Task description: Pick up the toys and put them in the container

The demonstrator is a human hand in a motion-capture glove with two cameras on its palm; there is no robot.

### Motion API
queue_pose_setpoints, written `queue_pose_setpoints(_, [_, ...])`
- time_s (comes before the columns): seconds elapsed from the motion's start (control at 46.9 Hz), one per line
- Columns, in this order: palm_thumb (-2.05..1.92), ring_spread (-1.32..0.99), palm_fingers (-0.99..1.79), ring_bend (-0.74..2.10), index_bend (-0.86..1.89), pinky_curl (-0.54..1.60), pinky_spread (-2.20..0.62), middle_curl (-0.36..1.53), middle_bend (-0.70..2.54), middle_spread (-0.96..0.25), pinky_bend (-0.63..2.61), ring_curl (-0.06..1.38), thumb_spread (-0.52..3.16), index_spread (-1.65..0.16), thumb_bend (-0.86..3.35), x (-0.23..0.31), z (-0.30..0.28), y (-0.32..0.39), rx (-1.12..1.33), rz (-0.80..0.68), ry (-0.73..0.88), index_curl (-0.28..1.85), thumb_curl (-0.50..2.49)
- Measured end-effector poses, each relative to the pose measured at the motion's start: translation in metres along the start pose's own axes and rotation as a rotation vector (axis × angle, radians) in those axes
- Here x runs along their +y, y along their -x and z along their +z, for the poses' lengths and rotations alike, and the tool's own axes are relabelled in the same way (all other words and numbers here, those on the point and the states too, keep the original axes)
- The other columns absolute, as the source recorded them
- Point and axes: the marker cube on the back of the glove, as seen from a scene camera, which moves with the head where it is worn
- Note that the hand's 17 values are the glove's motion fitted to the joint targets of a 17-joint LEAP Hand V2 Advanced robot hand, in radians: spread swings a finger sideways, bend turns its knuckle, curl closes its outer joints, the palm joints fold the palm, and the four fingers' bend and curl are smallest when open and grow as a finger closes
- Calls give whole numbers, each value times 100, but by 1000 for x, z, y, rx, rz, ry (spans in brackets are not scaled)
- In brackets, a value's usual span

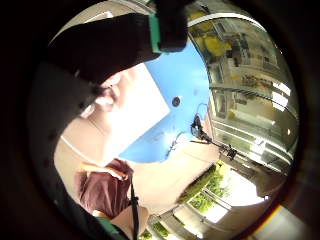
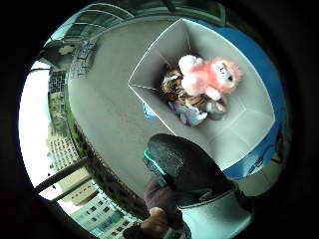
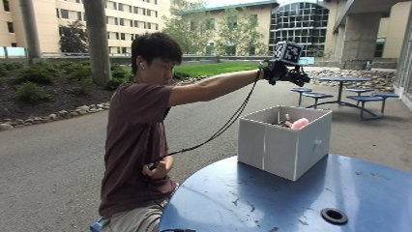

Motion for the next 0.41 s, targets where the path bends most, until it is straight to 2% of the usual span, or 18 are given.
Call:
queue_pose_setpoints(0.107, [-8, -3, -47, 30, 9, 50, 5, 42, 12, -6, 122, 46, 109, -23, -8, -3, 1, 3, -8, -1, -9, 41, 64])
queue_pose_setpoints(0.405, [-7, 5, -35, 18, 6, 41, 8, 30, 8, -2, 105, 40, 113, -23, -6, 2, 5, -17, -33, -55, -87, 28, 46])
